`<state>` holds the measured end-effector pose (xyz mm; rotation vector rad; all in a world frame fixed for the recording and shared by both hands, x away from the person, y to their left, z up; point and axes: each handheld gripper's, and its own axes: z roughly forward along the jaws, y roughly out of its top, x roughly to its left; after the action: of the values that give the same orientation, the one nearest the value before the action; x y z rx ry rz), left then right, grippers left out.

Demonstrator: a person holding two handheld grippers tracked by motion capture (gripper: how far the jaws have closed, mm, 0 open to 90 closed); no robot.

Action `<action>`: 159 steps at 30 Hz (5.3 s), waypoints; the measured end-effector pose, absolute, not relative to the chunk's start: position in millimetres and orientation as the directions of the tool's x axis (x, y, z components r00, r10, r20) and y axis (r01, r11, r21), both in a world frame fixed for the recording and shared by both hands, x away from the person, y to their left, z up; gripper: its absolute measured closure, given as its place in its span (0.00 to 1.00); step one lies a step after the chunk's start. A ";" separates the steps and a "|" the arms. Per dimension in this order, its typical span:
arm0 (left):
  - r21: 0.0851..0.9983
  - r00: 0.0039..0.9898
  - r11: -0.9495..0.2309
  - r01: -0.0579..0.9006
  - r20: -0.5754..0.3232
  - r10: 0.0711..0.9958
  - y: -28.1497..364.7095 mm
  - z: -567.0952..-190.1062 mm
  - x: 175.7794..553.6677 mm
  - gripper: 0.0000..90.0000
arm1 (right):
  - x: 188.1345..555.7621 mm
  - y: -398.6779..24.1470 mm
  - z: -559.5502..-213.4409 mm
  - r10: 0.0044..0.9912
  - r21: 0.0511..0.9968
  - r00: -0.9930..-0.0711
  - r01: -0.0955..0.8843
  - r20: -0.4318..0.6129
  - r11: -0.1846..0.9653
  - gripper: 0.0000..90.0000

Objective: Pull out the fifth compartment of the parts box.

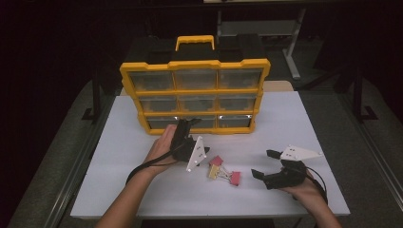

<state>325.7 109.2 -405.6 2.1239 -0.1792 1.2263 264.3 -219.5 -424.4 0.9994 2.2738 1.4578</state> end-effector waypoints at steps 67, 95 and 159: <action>0.277 0.294 -0.807 -0.522 0.946 0.134 105.4 -392.9 325.4 0.00 | 262.5 -218.3 -423.8 0.673 0.875 -0.727 0.404 0.132 0.265 0.06; 0.214 0.215 -0.828 -0.518 0.970 0.116 103.2 -377.5 340.8 0.00 | 262.8 -220.0 -423.2 0.679 0.877 -0.722 0.405 0.134 0.258 0.06; 0.122 0.051 -0.859 -0.497 0.992 0.112 105.6 -361.0 359.9 0.19 | 263.1 -220.8 -423.8 0.680 0.875 -0.721 0.409 0.137 0.258 0.06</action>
<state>359.9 105.6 -361.0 1.8995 -0.3850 1.8604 263.1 -220.8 -423.8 1.0094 2.2634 1.4475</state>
